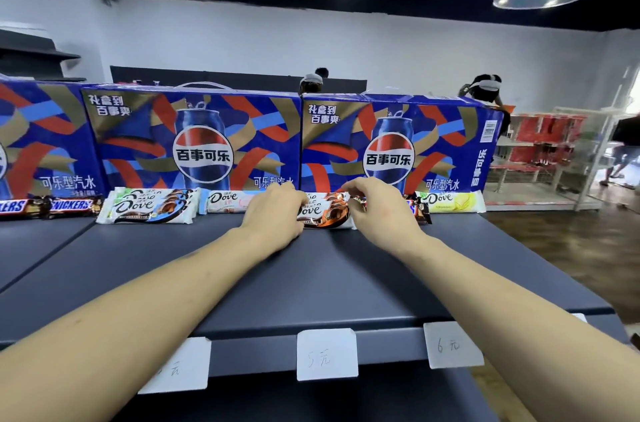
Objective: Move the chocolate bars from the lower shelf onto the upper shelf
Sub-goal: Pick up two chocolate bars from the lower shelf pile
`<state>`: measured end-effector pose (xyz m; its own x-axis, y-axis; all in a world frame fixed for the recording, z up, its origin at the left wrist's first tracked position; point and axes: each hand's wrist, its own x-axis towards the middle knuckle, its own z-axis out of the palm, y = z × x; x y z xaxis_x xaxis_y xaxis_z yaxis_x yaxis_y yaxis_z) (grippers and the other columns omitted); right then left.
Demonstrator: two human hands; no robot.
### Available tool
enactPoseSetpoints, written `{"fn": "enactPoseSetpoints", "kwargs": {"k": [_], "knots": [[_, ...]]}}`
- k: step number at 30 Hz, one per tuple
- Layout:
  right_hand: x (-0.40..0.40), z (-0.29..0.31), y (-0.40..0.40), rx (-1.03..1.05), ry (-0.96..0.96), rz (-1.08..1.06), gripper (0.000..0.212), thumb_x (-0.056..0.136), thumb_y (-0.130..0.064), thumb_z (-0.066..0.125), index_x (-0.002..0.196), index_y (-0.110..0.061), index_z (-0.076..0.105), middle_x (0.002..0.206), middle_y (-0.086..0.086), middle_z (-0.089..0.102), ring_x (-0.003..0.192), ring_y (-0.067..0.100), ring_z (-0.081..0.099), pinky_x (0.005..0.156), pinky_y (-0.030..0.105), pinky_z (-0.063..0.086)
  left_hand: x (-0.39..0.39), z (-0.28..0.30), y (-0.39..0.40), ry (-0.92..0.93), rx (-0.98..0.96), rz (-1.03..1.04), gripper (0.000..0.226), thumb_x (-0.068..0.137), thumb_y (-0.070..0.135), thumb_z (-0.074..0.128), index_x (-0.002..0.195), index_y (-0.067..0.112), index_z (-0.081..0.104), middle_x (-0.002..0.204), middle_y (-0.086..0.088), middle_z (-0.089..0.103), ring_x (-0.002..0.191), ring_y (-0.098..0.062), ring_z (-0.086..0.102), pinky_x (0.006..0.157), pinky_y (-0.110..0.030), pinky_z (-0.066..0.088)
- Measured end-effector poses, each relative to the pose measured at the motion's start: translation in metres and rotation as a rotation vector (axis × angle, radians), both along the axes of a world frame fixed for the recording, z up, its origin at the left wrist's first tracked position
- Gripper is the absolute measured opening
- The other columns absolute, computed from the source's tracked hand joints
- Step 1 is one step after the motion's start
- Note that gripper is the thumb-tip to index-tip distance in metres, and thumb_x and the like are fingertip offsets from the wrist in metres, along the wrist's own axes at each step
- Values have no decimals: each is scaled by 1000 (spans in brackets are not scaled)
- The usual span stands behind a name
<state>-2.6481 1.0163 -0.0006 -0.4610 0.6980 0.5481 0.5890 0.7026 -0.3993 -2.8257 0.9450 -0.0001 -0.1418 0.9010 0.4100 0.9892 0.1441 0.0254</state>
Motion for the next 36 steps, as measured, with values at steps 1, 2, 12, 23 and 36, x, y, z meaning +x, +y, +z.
{"fn": "enactPoseSetpoints", "kwargs": {"k": [1, 2, 12, 23, 36], "knots": [[-1, 0, -2, -6, -8, -2, 29, 92, -18, 54, 119, -23, 63, 117, -4, 65, 110, 14, 58, 93, 37, 49, 0, 0, -1, 1, 4, -2, 41, 86, 28, 64, 126, 24, 57, 119, -2, 56, 113, -23, 47, 83, -38, 48], [-1, -1, -4, -14, -16, -2, 30, 92, -19, 54, 119, -23, 63, 117, -4, 65, 109, 14, 58, 93, 37, 49, -1, -1, -2, -4, 5, -3, 45, 86, 30, 65, 129, 25, 55, 120, -2, 55, 115, -23, 46, 86, -38, 48], [-9, -8, -55, -52, -101, 36, 46, 94, -36, 55, 136, -20, 54, 135, -1, 57, 127, 18, 49, 106, 34, 39, 10, 5, -68, -35, -9, -34, 50, 88, 46, 56, 133, 24, 52, 125, -1, 53, 121, -22, 46, 98, -39, 41], [-24, -35, -176, 130, -207, 80, 62, 96, -48, 38, 152, -22, 29, 159, 3, 26, 148, 22, 16, 121, 41, 12, 2, -21, -204, 196, 68, 134, 60, 91, 52, 47, 142, 20, 44, 144, -11, 44, 135, -29, 37, 111, -47, 27], [-115, -95, -325, 171, -229, 210, 61, 94, -50, 29, 150, -23, 34, 158, -1, 28, 148, 21, 18, 121, 39, 8, -72, -95, -368, 122, 115, 307, 53, 86, 48, 52, 129, 17, 58, 134, -13, 55, 127, -33, 48, 106, -51, 37]]}}
